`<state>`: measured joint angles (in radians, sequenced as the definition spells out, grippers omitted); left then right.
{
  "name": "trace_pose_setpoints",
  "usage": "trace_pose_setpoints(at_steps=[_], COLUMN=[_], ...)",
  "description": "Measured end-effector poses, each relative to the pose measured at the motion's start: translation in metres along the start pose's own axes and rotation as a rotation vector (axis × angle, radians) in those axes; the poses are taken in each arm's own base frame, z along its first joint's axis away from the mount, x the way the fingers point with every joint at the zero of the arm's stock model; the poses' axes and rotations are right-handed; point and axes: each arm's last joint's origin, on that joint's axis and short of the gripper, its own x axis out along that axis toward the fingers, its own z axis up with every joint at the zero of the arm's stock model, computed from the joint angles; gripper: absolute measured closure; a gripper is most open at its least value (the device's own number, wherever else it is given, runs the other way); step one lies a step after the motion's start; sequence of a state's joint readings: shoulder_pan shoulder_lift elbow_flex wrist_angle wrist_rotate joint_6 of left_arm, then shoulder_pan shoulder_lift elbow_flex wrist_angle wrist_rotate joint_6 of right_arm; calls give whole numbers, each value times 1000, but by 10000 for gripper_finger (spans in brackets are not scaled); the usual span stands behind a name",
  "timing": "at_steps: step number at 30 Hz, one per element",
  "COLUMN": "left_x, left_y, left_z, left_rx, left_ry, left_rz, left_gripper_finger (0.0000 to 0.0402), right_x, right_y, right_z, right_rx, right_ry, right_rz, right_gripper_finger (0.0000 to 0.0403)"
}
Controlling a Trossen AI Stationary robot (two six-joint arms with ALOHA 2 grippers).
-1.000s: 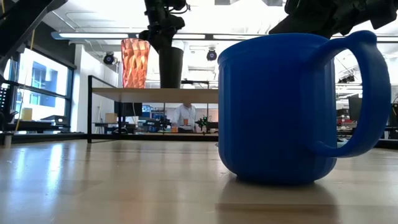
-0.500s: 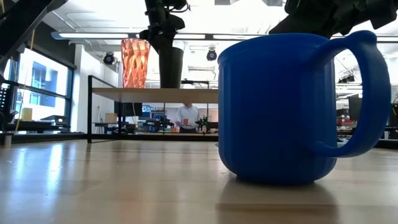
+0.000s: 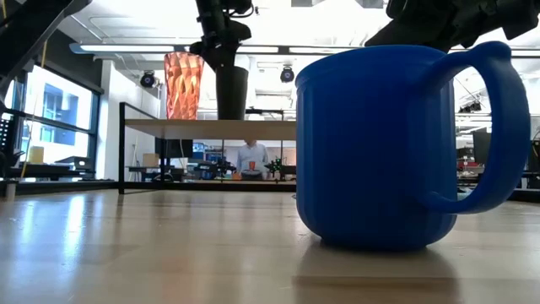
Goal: Stack small to large cups/mugs on shelf
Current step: Put the blue mug on the shelf
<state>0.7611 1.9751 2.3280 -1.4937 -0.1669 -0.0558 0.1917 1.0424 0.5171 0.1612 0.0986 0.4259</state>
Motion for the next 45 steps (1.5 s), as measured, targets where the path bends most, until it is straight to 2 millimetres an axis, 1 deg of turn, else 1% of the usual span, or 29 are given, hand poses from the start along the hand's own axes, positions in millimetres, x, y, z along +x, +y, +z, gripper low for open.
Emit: trace_pose_setpoints(at_steps=[5,10,14,17,19,22,24,28,31,33,37,41,45], left_x=[-2,-12,-24,-38,-51,-77,-99,-148,-184,-205,-242,-266,-278], left_y=[-1,0,4,7,10,14,17,23,27,29,32,35,37], left_z=[0,0,-3,-6,-9,-17,-26,-51,-78,-97,-140,-185,-225], left_rx=[0,3,21,23,14,-3,-12,-23,0,20,87,157,197], left_ry=[-4,-45,-77,-119,-168,-260,-332,-481,-579,-627,-705,-743,-772], left_rz=[-46,-46,5,38,45,23,-28,-152,-279,-376,-584,-731,-804], left_gripper_finger=[201,183,174,174,176,176,176,181,186,189,195,197,197], right_x=[0,0,0,0,0,0,0,0,0,0,0,-2,-7], right_y=[0,0,0,0,0,0,0,0,0,0,5,15,34], right_z=[0,0,0,0,0,0,0,0,0,0,-2,-7,-17], right_rx=[-6,-8,-8,-8,-8,-8,-8,3,11,49,123,223,314], right_ry=[0,0,0,0,0,0,0,0,0,4,76,143,211], right_rz=[0,0,0,0,0,0,0,0,0,8,143,233,299], right_gripper_finger=[258,258,258,258,258,258,258,258,258,258,258,258,258])
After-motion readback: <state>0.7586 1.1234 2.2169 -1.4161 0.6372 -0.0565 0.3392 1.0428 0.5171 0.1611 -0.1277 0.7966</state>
